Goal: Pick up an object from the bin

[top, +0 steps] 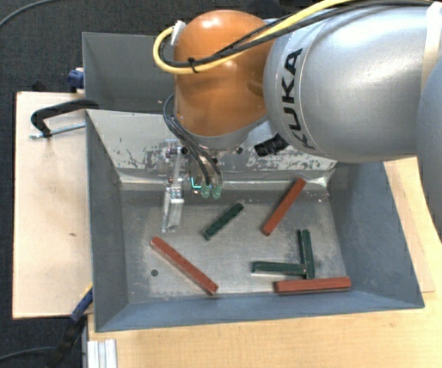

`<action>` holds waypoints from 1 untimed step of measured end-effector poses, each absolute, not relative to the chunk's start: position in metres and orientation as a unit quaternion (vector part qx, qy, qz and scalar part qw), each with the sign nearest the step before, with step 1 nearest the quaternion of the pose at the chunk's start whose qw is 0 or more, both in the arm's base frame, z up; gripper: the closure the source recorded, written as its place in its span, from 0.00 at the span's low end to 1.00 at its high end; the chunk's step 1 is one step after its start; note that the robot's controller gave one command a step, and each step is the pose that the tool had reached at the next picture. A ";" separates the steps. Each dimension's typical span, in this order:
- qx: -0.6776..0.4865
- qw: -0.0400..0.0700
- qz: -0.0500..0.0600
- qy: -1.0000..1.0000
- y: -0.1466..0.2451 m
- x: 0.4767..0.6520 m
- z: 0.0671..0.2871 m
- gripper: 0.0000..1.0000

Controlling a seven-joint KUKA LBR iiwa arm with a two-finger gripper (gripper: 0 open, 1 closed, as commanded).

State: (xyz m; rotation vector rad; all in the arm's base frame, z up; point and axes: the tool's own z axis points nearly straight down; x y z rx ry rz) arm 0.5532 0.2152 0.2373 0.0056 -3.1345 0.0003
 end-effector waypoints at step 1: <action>-0.104 0.004 0.001 -0.995 0.195 0.565 0.067 0.00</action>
Offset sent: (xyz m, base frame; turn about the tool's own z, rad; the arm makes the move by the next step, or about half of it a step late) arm 0.0129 -0.0211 -0.1673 0.2117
